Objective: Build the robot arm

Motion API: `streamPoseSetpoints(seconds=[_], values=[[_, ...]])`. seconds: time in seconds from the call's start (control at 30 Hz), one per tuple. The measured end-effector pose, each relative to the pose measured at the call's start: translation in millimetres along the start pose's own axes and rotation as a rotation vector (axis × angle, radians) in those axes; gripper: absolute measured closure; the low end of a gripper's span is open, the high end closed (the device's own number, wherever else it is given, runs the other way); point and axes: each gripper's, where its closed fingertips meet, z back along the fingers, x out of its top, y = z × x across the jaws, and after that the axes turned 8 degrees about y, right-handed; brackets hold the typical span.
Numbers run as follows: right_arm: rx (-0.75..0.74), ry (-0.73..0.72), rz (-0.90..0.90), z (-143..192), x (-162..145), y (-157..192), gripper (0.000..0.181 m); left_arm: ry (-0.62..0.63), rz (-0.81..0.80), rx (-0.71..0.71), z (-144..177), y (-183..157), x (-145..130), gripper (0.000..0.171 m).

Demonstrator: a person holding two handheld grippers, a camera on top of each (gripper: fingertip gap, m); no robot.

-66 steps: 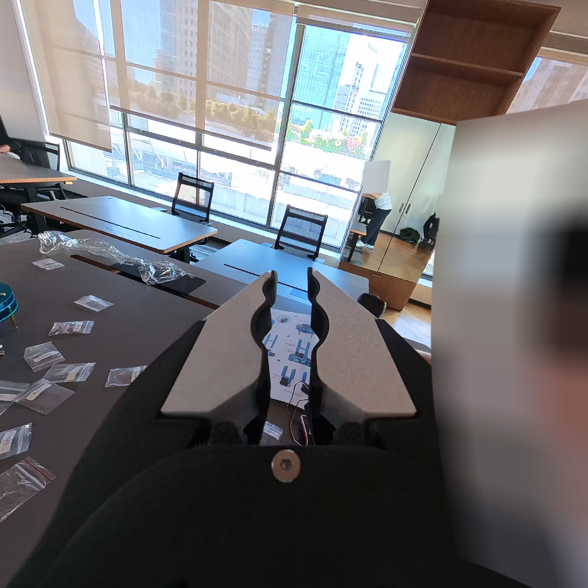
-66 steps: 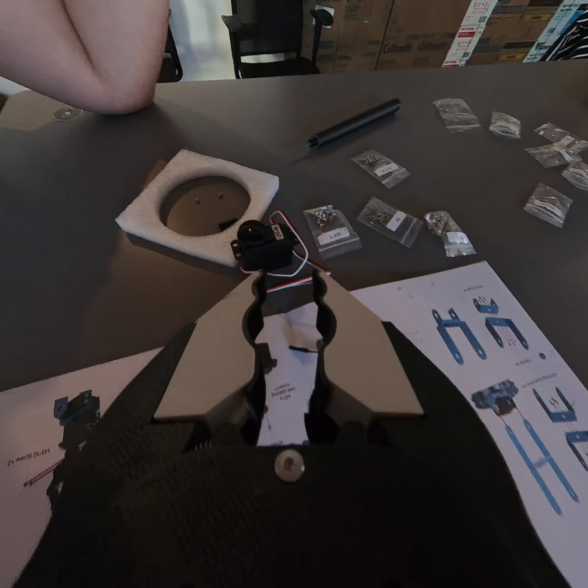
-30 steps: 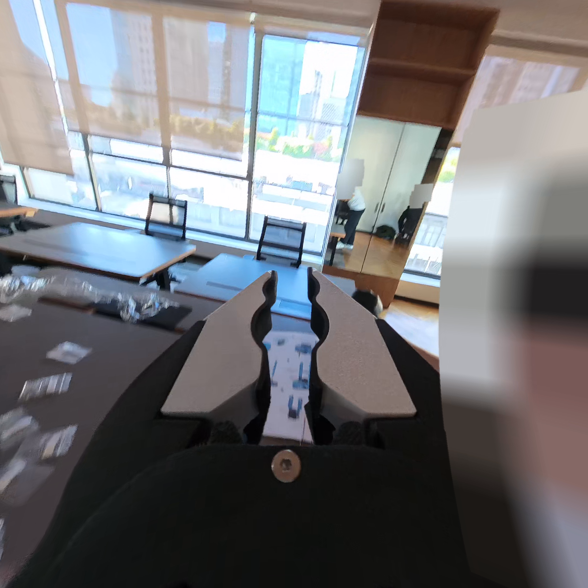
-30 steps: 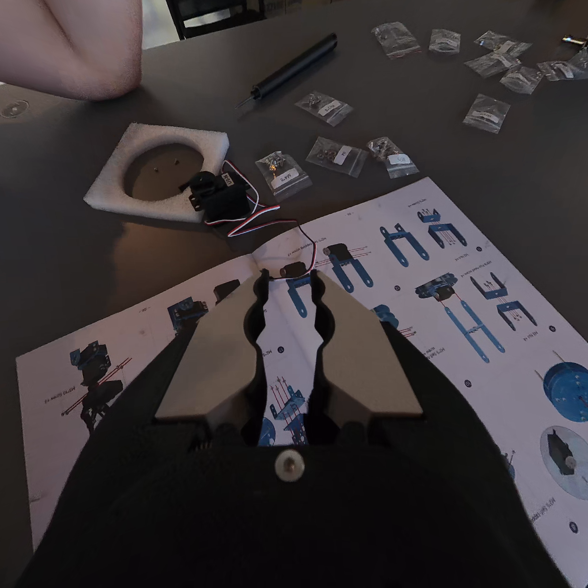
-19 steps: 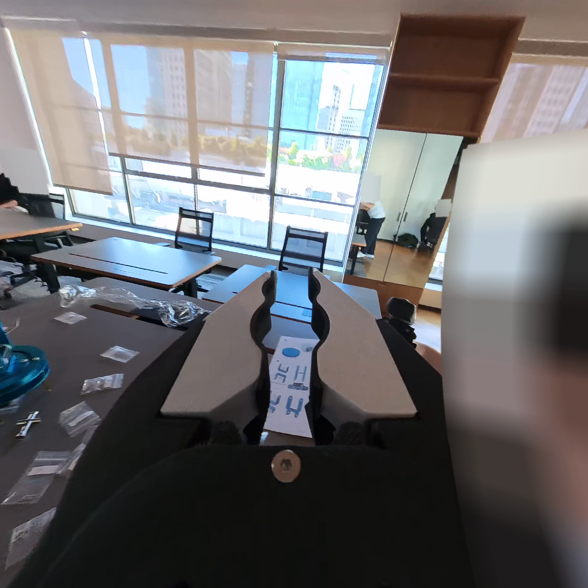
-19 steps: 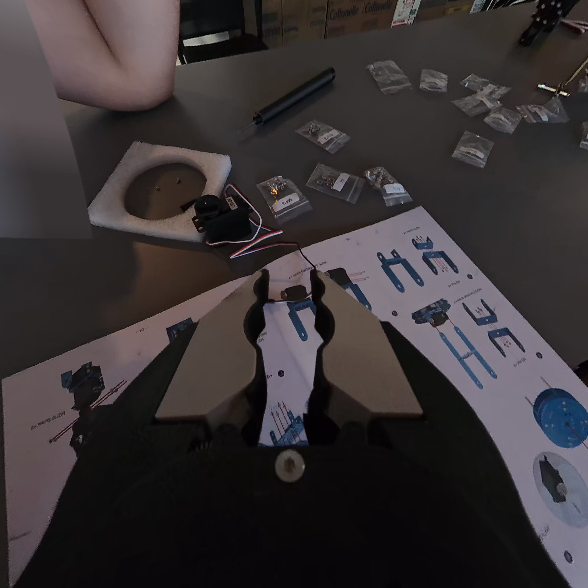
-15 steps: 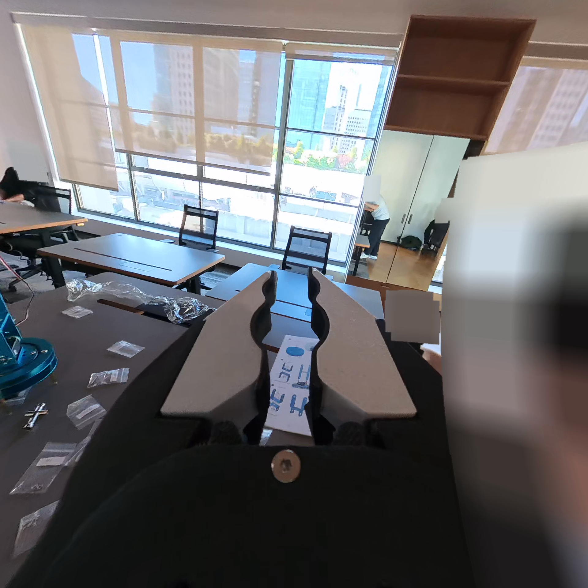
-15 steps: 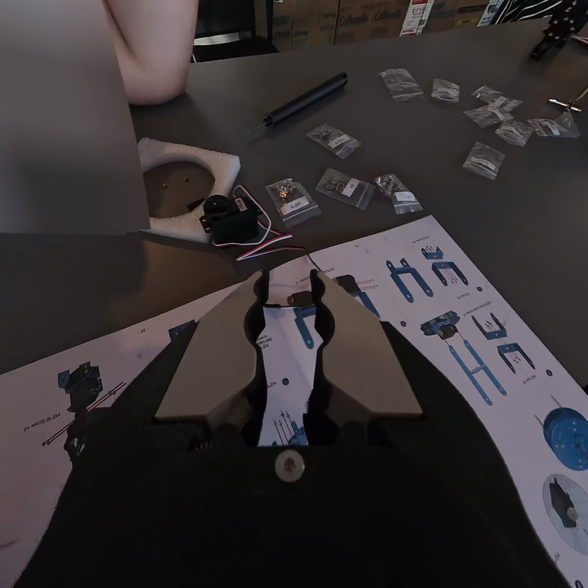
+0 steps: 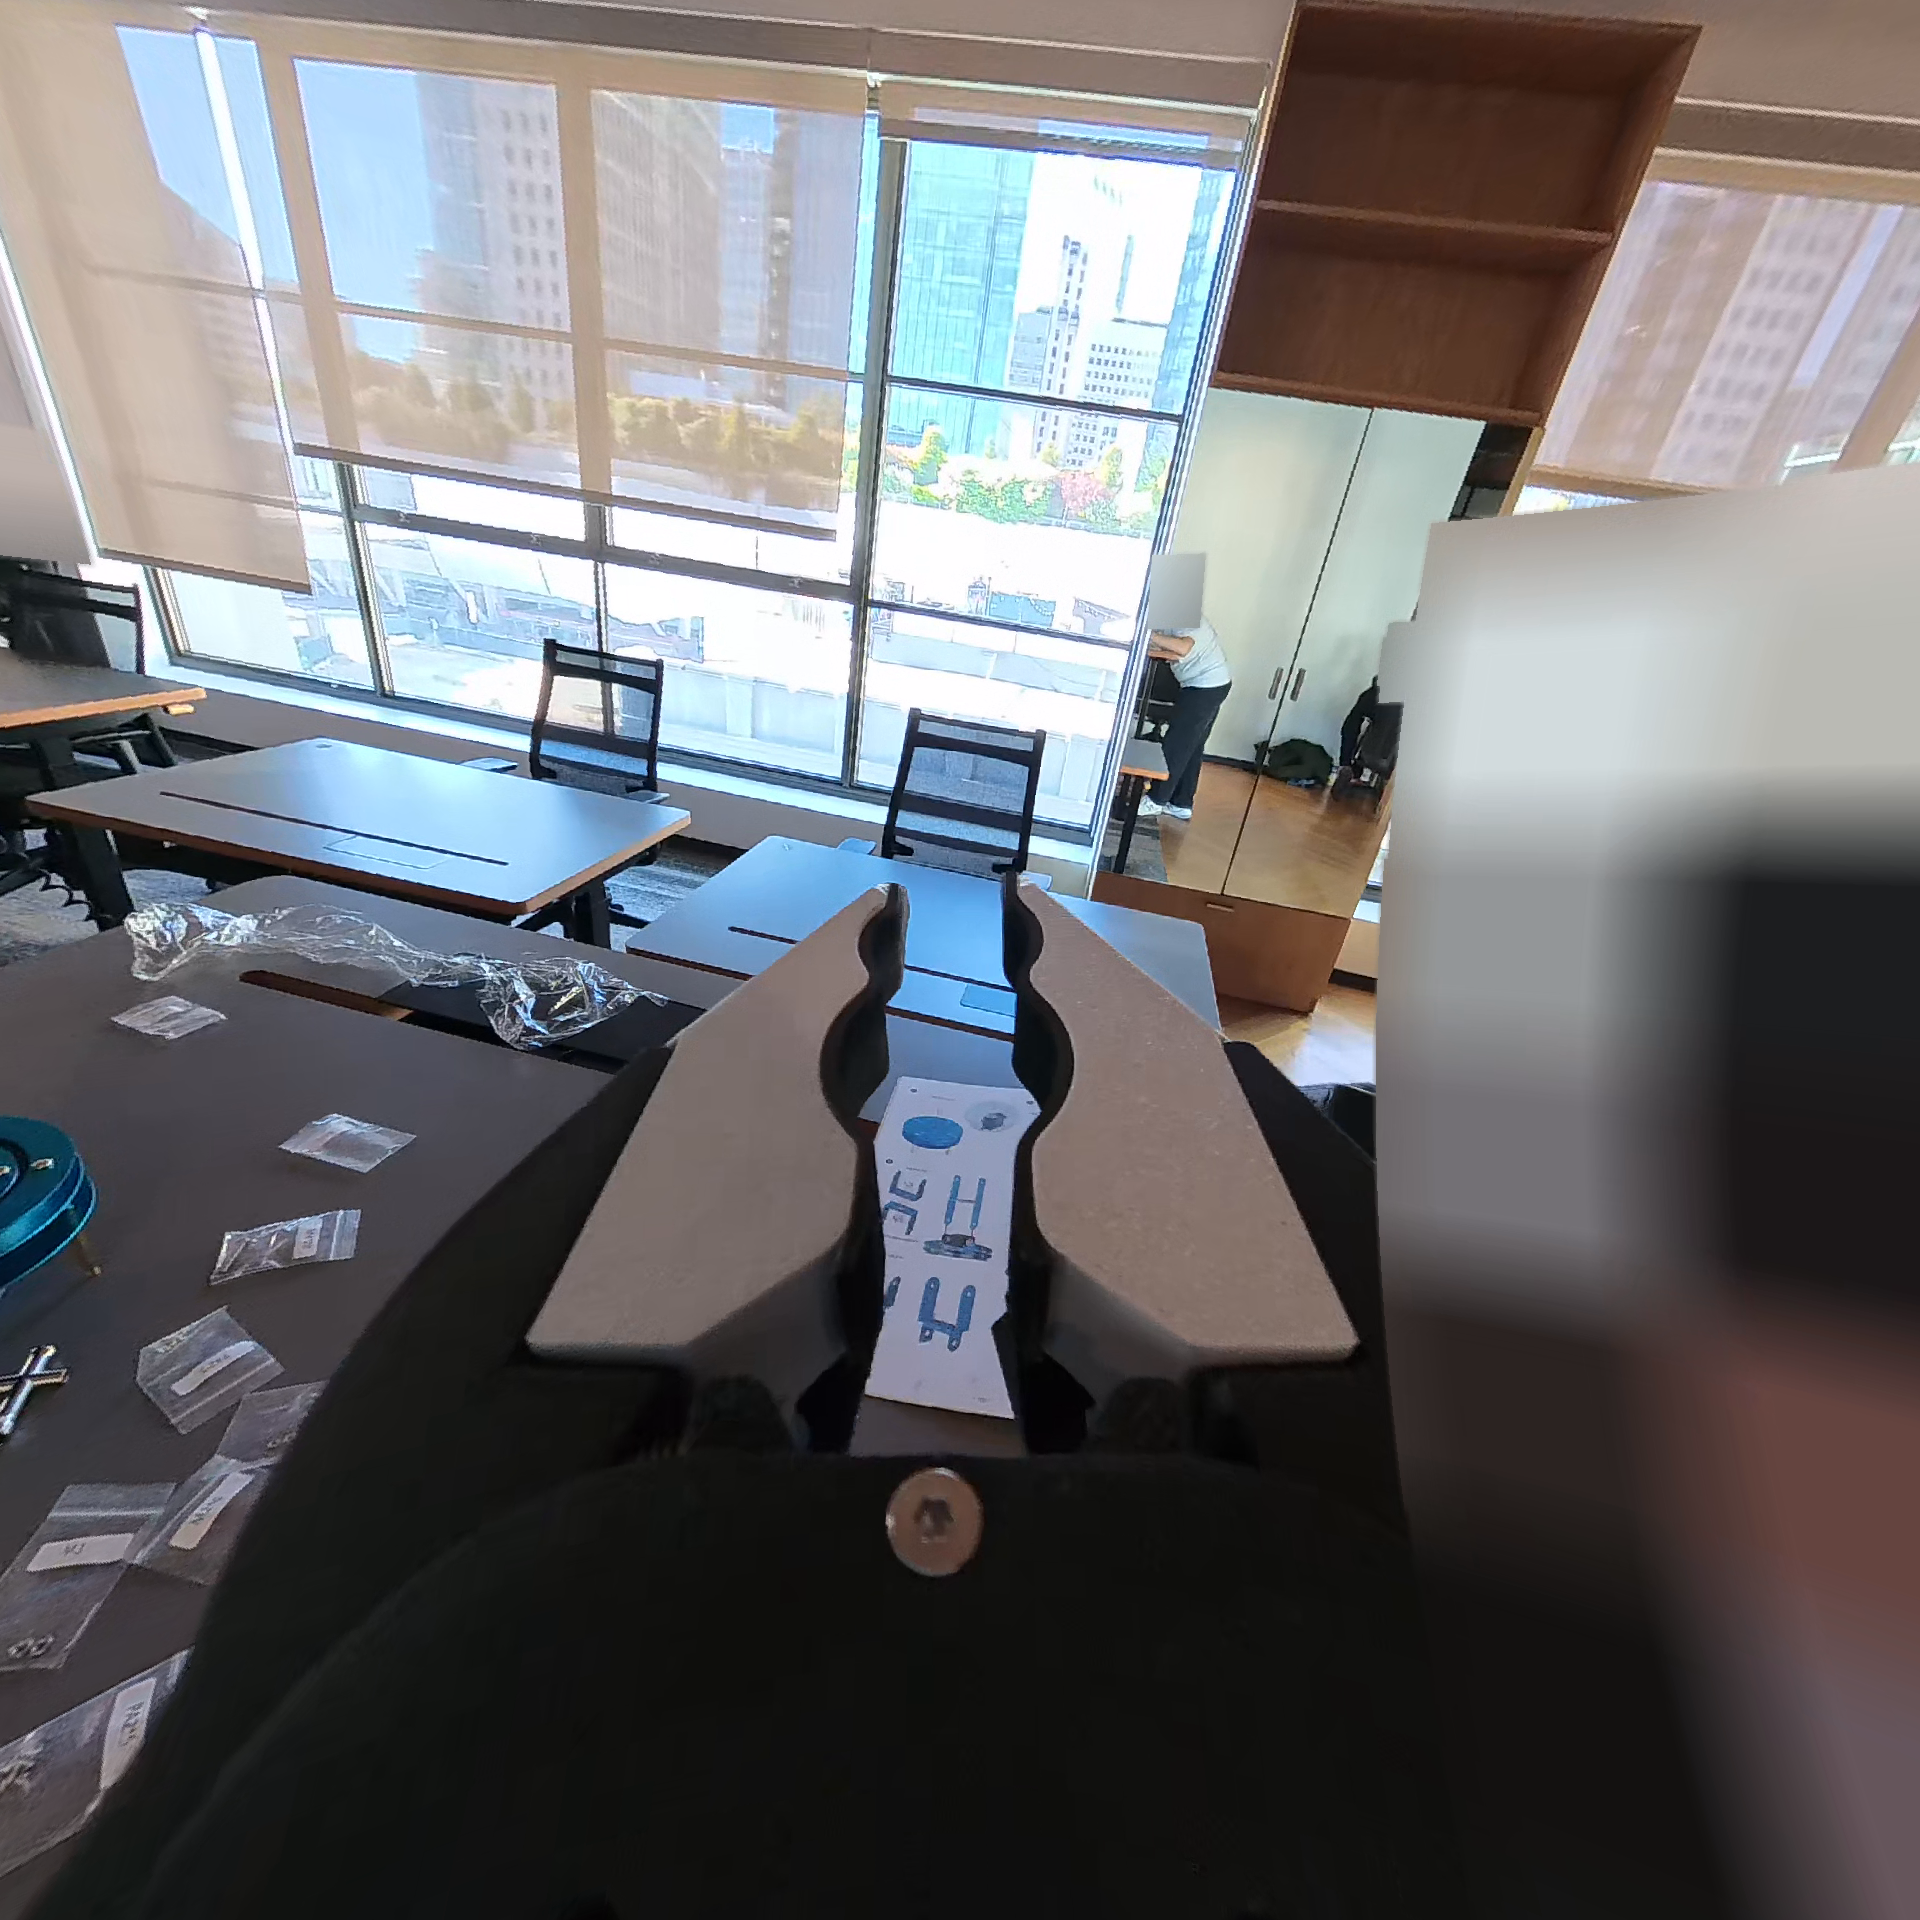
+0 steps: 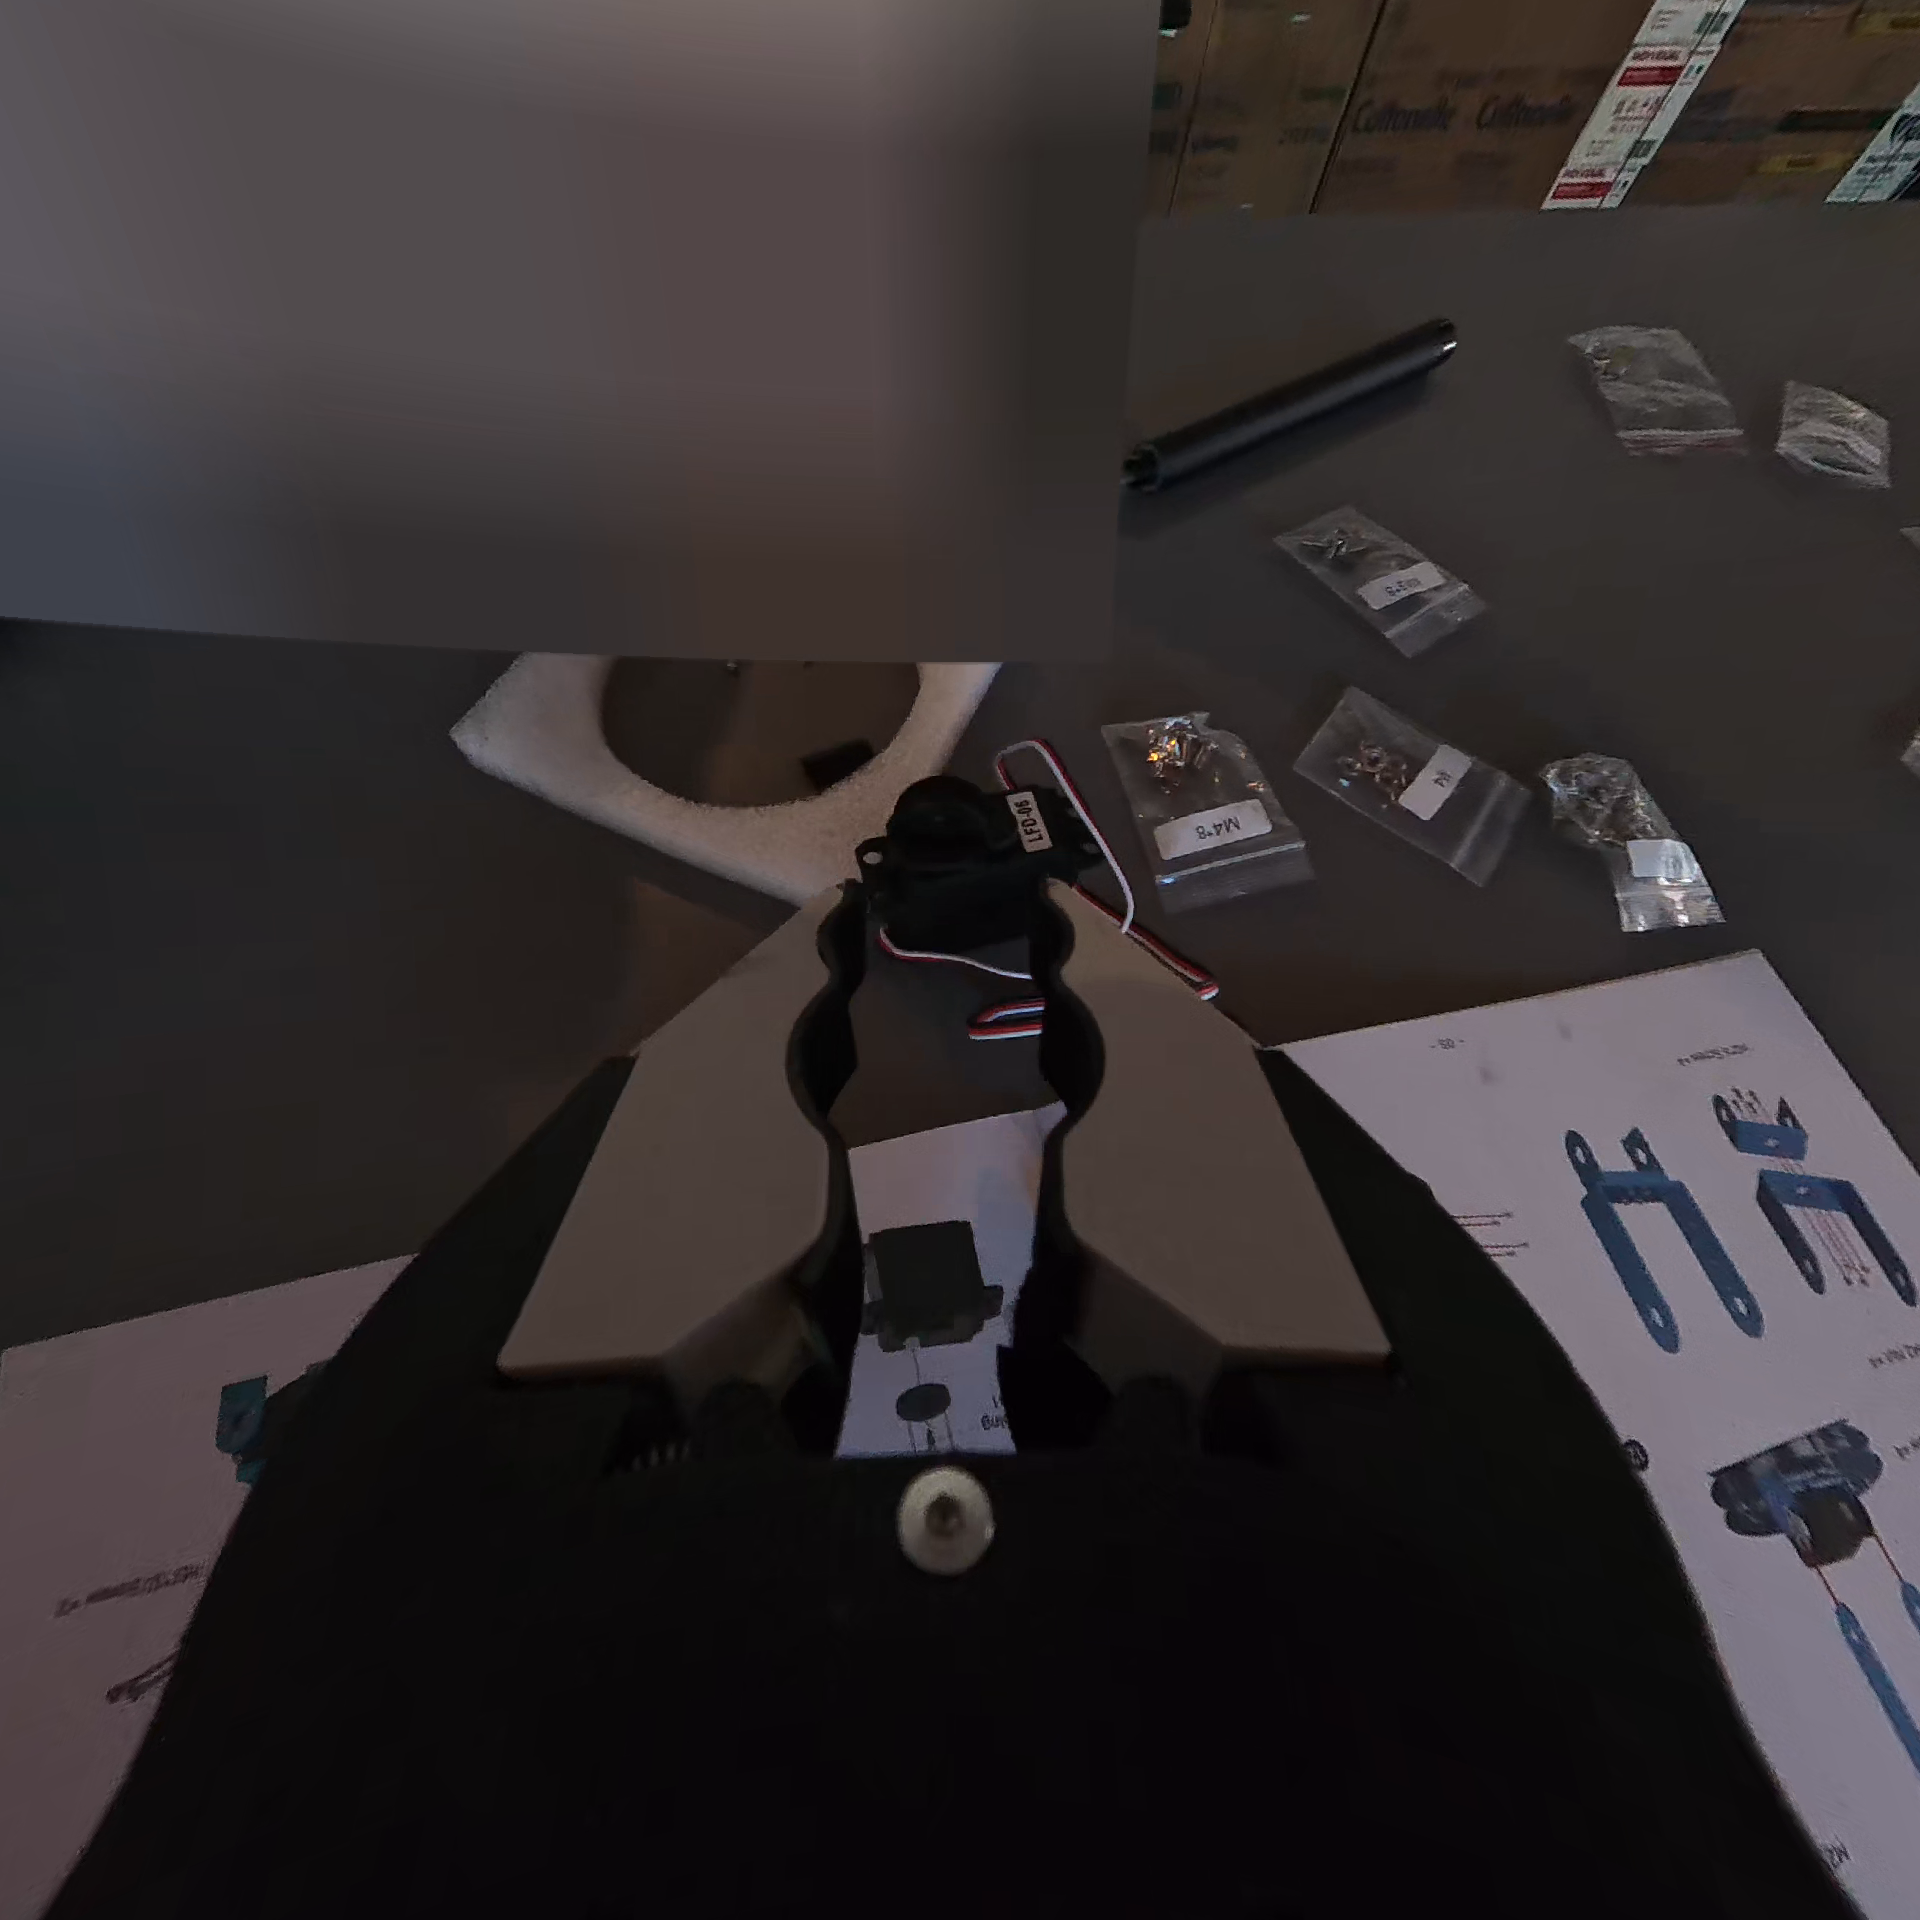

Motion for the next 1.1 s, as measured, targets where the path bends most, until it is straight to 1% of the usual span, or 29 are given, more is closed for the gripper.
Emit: streamPoseSetpoints(seconds=[0.1, 0.2, 0.3, 0.4, 0.57, 0.83, 1.1], values=[[0.002, -0.007, -0.013, 8, -1, -3, 0.15, -0.001, 0.002, 0.0, 2, 1, 0, 0.155], [-0.072, -0.009, -0.026, 33, -5, -18, 0.149, -0.01, 0.006, 0.004, 5, 4, 2, 0.155], [-0.125, -0.074, -0.095, 61, -6, -35, 0.151, -0.027, 0.022, 0.013, 8, 9, 4, 0.155], [-0.139, -0.126, -0.146, 73, -9, -45, 0.153, -0.031, 0.031, 0.026, 9, 14, 4, 0.156], [-0.142, -0.106, -0.172, 73, -18, -50, 0.154, -0.03, 0.042, 0.045, 4, 19, 2, 0.155], [-0.132, -0.112, -0.192, 74, -20, -51, 0.154, 0.005, 0.047, 0.051, -9, 21, -6, 0.155], [-0.121, -0.097, -0.184, 69, -20, -48, 0.155, 0.015, 0.044, 0.052, -12, 20, -8, 0.155]])
